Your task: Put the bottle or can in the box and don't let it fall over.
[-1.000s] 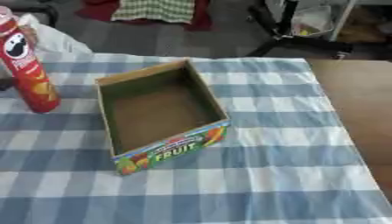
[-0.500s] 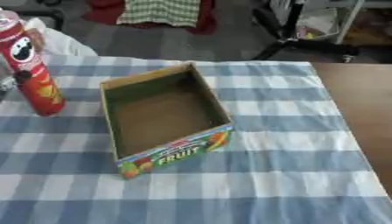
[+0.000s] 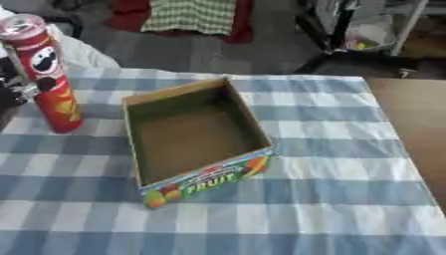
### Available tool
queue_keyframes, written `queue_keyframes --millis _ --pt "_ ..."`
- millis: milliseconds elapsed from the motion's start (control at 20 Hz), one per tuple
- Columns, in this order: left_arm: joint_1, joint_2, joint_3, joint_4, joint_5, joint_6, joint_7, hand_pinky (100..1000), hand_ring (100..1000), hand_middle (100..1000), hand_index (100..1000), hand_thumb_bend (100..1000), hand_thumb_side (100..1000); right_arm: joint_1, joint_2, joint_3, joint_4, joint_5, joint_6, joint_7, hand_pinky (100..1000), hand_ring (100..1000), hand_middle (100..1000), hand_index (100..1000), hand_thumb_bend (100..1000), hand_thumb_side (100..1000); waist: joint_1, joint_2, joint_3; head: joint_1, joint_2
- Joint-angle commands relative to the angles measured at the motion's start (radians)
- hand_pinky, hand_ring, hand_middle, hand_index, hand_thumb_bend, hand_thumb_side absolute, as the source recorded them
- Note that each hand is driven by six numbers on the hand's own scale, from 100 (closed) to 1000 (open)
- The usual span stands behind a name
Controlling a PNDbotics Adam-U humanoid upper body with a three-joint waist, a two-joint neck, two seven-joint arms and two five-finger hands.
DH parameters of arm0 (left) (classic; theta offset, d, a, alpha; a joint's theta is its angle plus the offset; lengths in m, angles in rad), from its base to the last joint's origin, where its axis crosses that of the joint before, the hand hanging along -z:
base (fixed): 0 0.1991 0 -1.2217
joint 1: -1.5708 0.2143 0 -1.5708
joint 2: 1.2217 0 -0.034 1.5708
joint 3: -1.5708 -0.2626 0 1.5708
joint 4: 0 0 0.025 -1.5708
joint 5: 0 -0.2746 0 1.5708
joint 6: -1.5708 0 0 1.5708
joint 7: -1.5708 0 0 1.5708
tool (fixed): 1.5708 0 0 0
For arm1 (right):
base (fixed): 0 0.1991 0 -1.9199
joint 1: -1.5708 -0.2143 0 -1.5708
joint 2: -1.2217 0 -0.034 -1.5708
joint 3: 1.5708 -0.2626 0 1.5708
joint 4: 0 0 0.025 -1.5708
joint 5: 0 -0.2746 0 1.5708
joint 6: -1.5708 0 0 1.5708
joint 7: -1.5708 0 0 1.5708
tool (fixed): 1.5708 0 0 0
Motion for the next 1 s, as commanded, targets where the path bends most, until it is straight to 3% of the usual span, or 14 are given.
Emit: queue_keyframes --millis 50,650,1000 --pt "-0.028 0.015 -0.003 0.004 0.004 -0.010 0.000 1000 1000 828 815 932 164 -0.009 -0.016 -0.003 -0.018 -0.005 0.001 0.003 868 1000 902 777 100 844 0.001 -0.011 -0.004 0.004 -0.011" --pt "-0.062 -0.001 0.007 0.078 -0.064 -0.020 0.108 1000 1000 856 812 953 160 -0.015 -0.010 0.001 -0.018 -0.005 0.003 0.008 869 1000 902 777 100 853 -0.002 0.005 -0.012 0.000 -0.013" --pt "-0.098 -0.008 0.002 0.107 -0.062 -0.049 0.167 1000 988 816 783 952 154 -0.020 -0.007 0.004 -0.018 -0.003 0.011 0.018 870 1000 903 778 100 863 -0.005 0.015 -0.020 0.004 -0.023"
